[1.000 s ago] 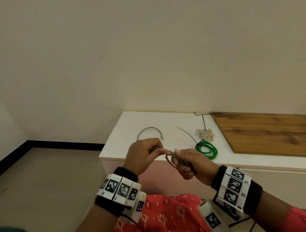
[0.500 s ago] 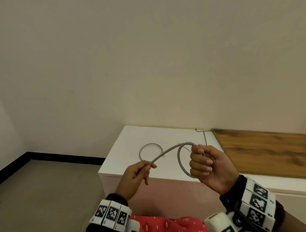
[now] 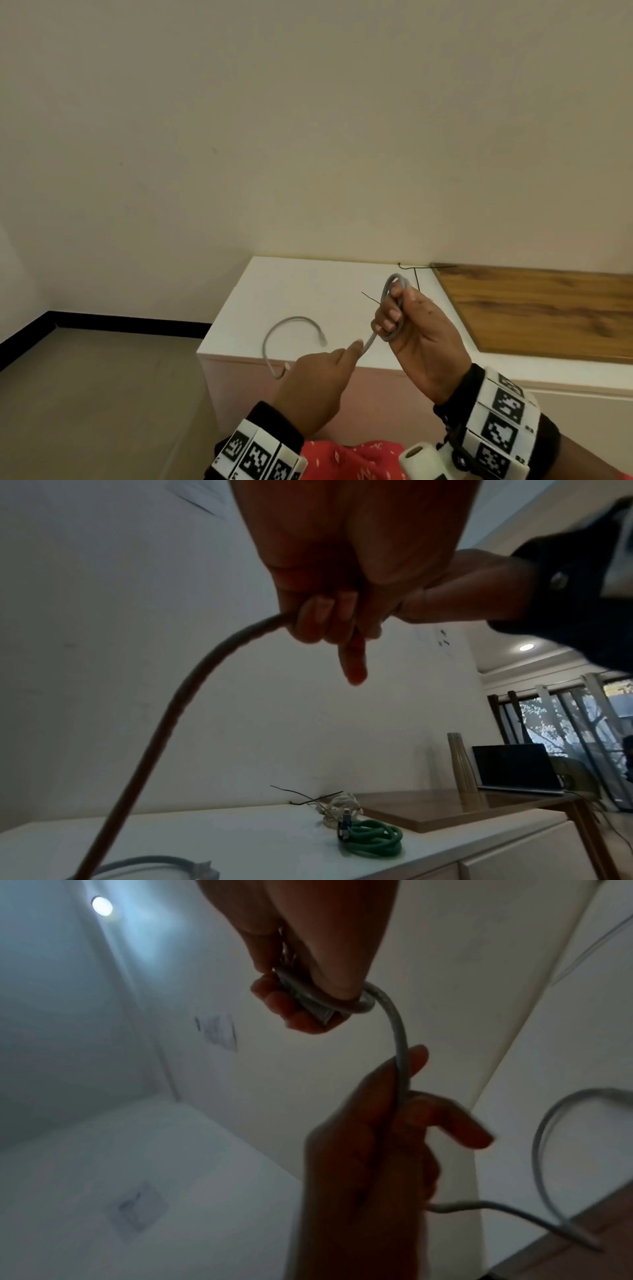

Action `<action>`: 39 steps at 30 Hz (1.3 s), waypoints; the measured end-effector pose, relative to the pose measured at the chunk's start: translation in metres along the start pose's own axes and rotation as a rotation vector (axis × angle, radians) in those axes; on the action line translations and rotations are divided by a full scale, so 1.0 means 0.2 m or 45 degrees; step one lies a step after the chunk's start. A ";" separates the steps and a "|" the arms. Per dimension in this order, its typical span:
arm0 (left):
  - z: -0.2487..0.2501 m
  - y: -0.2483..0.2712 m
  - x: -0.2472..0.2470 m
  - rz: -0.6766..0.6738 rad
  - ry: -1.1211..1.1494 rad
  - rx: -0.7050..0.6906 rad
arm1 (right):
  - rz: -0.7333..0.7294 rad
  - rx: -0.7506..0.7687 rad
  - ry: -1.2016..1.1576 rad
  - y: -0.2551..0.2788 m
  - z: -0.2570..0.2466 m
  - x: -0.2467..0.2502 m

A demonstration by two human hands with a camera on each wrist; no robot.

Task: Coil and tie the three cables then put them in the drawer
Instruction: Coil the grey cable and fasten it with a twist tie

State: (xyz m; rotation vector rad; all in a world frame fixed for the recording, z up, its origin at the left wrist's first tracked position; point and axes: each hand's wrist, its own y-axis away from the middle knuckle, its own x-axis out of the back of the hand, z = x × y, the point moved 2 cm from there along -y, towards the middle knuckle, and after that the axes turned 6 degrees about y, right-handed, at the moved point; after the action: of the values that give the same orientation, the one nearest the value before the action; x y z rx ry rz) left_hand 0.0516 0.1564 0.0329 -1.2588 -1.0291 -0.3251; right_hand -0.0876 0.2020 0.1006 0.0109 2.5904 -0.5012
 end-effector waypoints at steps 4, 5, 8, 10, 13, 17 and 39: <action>0.05 -0.02 0.00 -0.031 -0.059 -0.058 | -0.015 0.123 0.518 0.04 0.08 0.02; 0.06 -0.03 0.00 -0.027 -0.085 -0.069 | -0.017 0.175 0.714 0.04 0.09 0.02; 0.09 -0.04 0.04 0.032 -0.146 -0.027 | -0.016 0.220 1.172 0.05 0.13 0.04; 0.08 -0.05 0.07 0.092 -0.127 0.035 | -0.027 0.153 1.371 0.06 0.14 0.05; 0.06 -0.06 0.10 0.138 0.015 0.088 | -0.175 0.009 1.731 0.07 0.18 0.04; 0.00 -0.03 0.11 -0.029 0.214 0.090 | -0.347 -0.164 2.069 0.07 0.18 0.03; -0.20 -0.02 0.10 0.192 1.416 0.593 | -0.428 -0.890 -0.152 -0.01 -0.05 0.01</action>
State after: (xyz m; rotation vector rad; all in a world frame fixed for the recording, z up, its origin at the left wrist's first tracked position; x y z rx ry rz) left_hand 0.0767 0.1259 0.0529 -0.5505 -0.0302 -0.5397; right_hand -0.0944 0.2041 0.1076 -0.6720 2.5169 0.3068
